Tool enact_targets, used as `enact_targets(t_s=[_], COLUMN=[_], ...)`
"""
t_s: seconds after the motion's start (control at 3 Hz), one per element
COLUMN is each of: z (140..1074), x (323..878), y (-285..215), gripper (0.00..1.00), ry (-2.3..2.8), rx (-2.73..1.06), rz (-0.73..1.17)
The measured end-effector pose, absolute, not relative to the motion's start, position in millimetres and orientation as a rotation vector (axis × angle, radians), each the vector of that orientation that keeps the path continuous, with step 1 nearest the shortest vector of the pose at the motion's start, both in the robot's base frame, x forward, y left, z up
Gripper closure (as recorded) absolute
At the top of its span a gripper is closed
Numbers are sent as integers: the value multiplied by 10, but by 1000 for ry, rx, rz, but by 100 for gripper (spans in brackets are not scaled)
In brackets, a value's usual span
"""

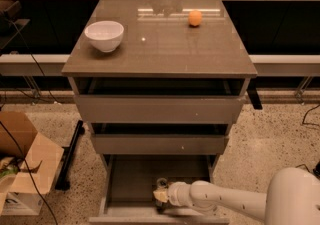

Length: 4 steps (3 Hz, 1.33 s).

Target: Place redbull can into bottom drawer

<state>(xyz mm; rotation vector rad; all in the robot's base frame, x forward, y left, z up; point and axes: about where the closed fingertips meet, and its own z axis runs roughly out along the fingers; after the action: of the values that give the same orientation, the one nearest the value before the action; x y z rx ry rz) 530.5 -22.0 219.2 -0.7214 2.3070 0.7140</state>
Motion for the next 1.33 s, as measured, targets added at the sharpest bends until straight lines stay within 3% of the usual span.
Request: enact_targets(t_s=[1.33], z=[1767], x=[5455], y=[-561], gripper=[4], ry=[2162], rx=[-544], rz=[657])
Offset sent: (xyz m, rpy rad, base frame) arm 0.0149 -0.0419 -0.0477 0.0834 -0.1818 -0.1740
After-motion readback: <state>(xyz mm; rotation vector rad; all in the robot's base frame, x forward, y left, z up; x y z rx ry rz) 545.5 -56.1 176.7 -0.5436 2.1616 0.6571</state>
